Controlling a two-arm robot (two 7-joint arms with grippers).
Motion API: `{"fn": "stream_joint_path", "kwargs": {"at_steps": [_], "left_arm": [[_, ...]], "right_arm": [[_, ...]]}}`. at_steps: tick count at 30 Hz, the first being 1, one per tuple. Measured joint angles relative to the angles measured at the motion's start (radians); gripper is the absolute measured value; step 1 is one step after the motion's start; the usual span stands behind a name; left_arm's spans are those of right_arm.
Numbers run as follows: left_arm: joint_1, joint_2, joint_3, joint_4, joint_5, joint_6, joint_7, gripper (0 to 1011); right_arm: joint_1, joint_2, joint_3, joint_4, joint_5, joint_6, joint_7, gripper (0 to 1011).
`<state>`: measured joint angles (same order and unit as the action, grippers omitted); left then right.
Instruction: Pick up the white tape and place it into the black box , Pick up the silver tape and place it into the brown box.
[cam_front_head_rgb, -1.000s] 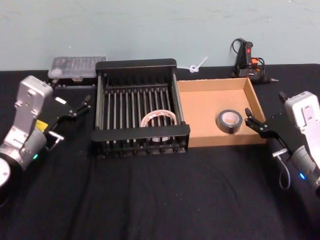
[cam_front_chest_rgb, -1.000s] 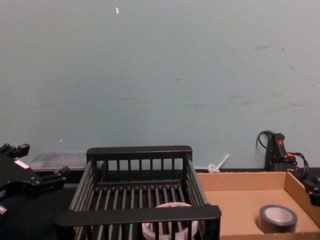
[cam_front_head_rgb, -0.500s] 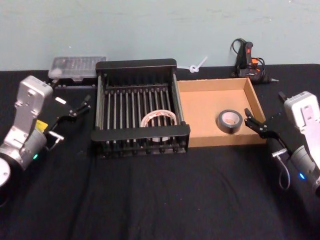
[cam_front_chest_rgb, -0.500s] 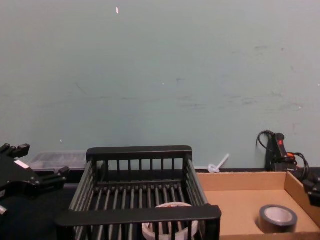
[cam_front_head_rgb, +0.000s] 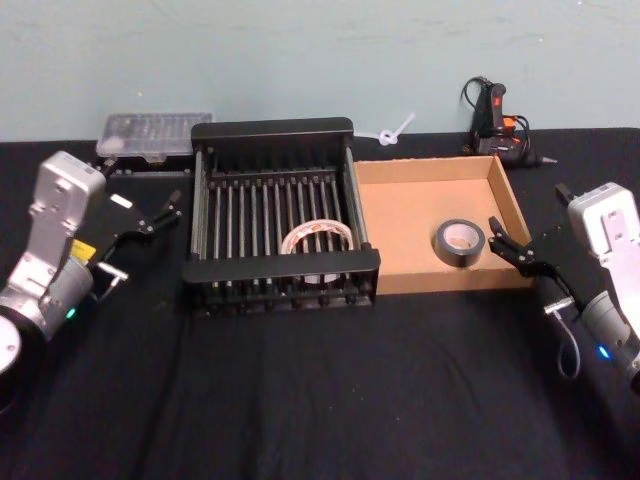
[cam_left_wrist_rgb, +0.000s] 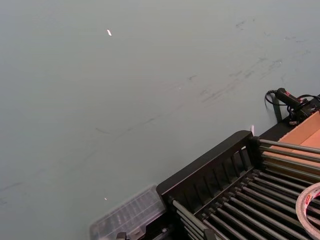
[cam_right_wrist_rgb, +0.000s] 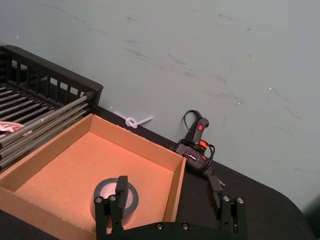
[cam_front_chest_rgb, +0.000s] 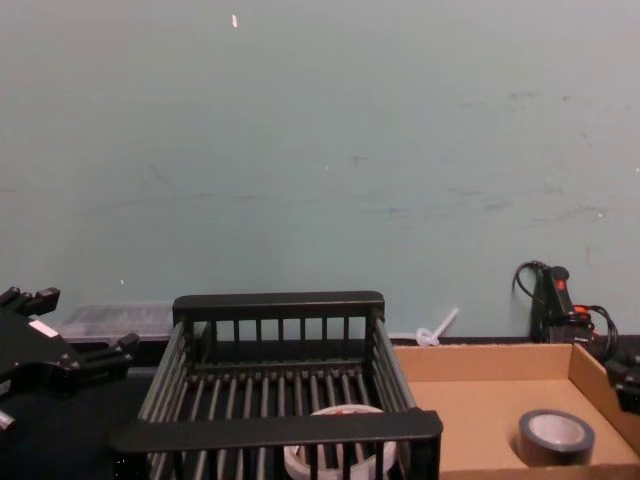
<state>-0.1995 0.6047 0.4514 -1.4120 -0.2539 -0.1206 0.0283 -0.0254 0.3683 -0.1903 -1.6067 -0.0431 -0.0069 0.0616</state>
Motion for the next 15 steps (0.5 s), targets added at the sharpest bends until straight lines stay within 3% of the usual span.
{"fn": "stream_joint_path", "kwargs": {"at_steps": [15], "left_arm": [[0.0, 0.0, 0.0, 0.0, 0.0, 0.0, 0.0, 1001]], "right_arm": [[0.0, 0.0, 0.0, 0.0, 0.001, 0.0, 0.0, 1002]]}}
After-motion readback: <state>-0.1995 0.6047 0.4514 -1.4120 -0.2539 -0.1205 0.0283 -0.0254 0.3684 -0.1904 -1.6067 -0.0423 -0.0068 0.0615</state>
